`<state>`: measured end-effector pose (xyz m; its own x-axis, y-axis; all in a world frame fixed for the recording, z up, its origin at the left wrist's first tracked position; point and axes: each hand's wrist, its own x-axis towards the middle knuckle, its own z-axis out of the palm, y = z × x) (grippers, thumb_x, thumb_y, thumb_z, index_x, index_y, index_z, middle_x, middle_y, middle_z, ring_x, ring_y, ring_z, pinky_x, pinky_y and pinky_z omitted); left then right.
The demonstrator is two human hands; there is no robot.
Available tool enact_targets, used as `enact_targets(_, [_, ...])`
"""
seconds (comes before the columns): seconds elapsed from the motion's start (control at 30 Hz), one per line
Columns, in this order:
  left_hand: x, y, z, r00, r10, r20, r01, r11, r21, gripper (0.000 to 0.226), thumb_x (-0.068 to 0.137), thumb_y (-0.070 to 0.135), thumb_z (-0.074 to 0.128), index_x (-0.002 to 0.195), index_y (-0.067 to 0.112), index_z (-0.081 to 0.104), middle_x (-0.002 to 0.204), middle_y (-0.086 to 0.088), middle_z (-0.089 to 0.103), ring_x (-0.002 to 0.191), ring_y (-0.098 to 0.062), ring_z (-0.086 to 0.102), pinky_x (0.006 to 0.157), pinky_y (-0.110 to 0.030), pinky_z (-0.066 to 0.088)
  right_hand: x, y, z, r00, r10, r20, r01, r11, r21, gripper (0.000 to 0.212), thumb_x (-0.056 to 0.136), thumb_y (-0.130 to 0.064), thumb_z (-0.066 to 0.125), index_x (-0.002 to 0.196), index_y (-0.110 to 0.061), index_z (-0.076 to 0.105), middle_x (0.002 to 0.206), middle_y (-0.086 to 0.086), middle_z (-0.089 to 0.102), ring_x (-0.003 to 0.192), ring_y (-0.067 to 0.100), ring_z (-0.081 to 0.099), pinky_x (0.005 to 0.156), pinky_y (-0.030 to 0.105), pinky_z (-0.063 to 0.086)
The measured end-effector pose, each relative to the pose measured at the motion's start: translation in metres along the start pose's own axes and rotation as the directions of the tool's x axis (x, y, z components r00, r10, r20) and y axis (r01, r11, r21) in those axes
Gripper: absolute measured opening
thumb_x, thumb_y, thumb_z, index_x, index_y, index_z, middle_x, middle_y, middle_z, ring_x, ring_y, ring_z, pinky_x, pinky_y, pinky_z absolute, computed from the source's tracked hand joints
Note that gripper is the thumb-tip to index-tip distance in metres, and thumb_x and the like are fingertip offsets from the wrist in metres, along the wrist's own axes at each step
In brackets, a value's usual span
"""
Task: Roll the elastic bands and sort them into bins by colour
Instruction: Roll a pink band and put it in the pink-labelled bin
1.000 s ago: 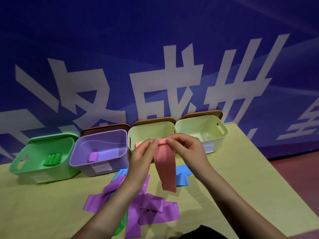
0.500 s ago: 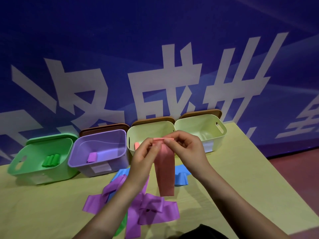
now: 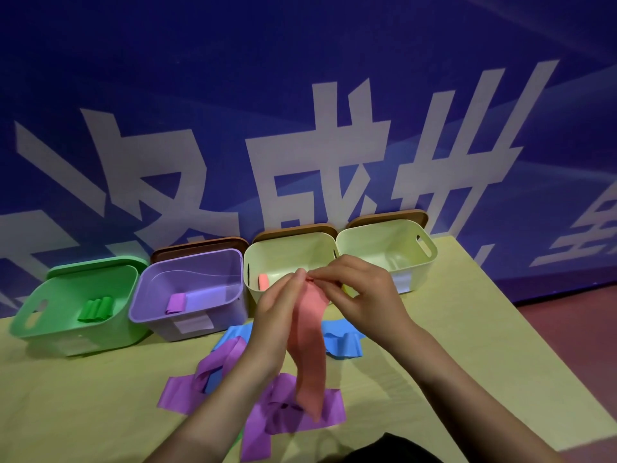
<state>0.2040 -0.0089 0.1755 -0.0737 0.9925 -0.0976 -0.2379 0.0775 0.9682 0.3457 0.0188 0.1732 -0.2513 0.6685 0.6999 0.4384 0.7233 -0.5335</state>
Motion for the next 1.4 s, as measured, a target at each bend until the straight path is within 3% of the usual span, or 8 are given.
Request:
enact_targets(0.33, [-0.003,-0.002,-0.001,0.999,0.007,0.04,-0.004,0.998,-0.061,0.028,0.084,0.031,0.059,0.096,0.009,0.07,0.095,-0.009,0.068,0.093,-0.02,0.06,0.089,-0.036,0.044,0.0,0.008,-0.004,0.993,-0.107,0.04,0.107,0.994,0.002,0.017,0.089,-0.01,0.064,0.102,-0.008,0.074,0.084,0.003,0.068,0.077,0.013,0.063,0.069,0.025,0.052])
enact_targets(0.5, [-0.004,0.001,0.001,0.994,0.102,0.025,-0.103,0.992,0.066,0.023,0.096,0.021,0.051,0.084,0.023,0.07,0.081,0.008,0.067,0.078,-0.005,0.058,0.074,-0.023,0.045,-0.002,-0.001,-0.004,0.984,0.151,0.098,-0.168,0.966,0.197,0.028,0.094,-0.025,0.051,0.109,-0.014,0.071,0.092,-0.007,0.069,0.085,0.004,0.062,0.075,0.019,0.048])
enact_targets(0.63, [0.0,0.0,0.0,0.97,0.229,0.08,-0.241,0.946,0.218,0.021,0.095,0.022,0.051,0.084,0.023,0.068,0.078,0.006,0.064,0.075,-0.008,0.053,0.068,-0.023,0.042,-0.004,-0.006,0.003,0.9,0.419,0.121,-0.434,0.83,0.35,0.017,0.086,-0.025,0.067,0.101,-0.019,0.073,0.084,-0.006,0.07,0.079,0.013,0.064,0.072,0.027,0.051])
enact_targets(0.73, [0.002,-0.003,-0.002,0.957,0.273,0.097,-0.29,0.903,0.317,0.018,0.097,0.024,0.052,0.087,0.019,0.067,0.073,0.006,0.061,0.069,-0.006,0.05,0.062,-0.02,0.041,-0.004,-0.006,0.004,0.893,0.438,0.105,-0.445,0.82,0.361,0.006,0.087,-0.013,0.068,0.087,-0.017,0.073,0.079,-0.005,0.07,0.076,0.02,0.063,0.07,0.04,0.052])
enact_targets(0.93, [0.005,-0.005,-0.004,0.97,0.239,0.049,-0.24,0.894,0.378,0.031,0.091,0.032,0.058,0.075,0.005,0.057,0.063,-0.006,0.049,0.06,-0.012,0.041,0.056,-0.03,0.032,-0.003,-0.006,0.002,0.892,0.44,0.104,-0.45,0.84,0.303,0.009,0.088,-0.008,0.066,0.082,-0.013,0.071,0.068,-0.006,0.065,0.062,0.008,0.06,0.062,0.032,0.051])
enact_targets(1.17, [0.009,0.002,-0.002,0.998,0.06,-0.018,-0.05,0.935,0.352,0.036,0.09,0.045,0.053,0.077,0.018,0.071,0.064,-0.001,0.054,0.065,-0.016,0.046,0.061,-0.031,0.035,-0.003,-0.005,0.002,0.994,0.105,-0.037,-0.108,0.991,-0.08,0.011,0.088,-0.017,0.065,0.089,-0.01,0.073,0.07,-0.004,0.061,0.063,0.003,0.049,0.061,0.012,0.04])
enact_targets(1.23, [0.008,0.003,0.0,0.998,0.025,-0.056,-0.007,0.953,0.303,0.032,0.092,0.043,0.052,0.07,0.034,0.073,0.062,0.007,0.061,0.068,-0.017,0.053,0.065,-0.032,0.04,-0.003,-0.001,0.003,1.0,0.011,-0.024,-0.014,0.991,-0.135,0.015,0.088,-0.017,0.063,0.092,-0.008,0.074,0.07,0.0,0.061,0.064,0.008,0.052,0.059,0.018,0.043])
enact_targets(1.4, [0.004,0.006,0.001,0.999,0.023,-0.03,-0.015,0.972,0.236,0.032,0.093,0.035,0.054,0.068,0.031,0.073,0.064,0.004,0.061,0.069,-0.016,0.052,0.064,-0.03,0.041,-0.001,0.005,0.002,0.99,-0.142,0.009,0.141,0.971,-0.195,0.019,0.089,-0.017,0.061,0.094,-0.005,0.075,0.073,0.005,0.064,0.066,0.02,0.059,0.057,0.03,0.048])
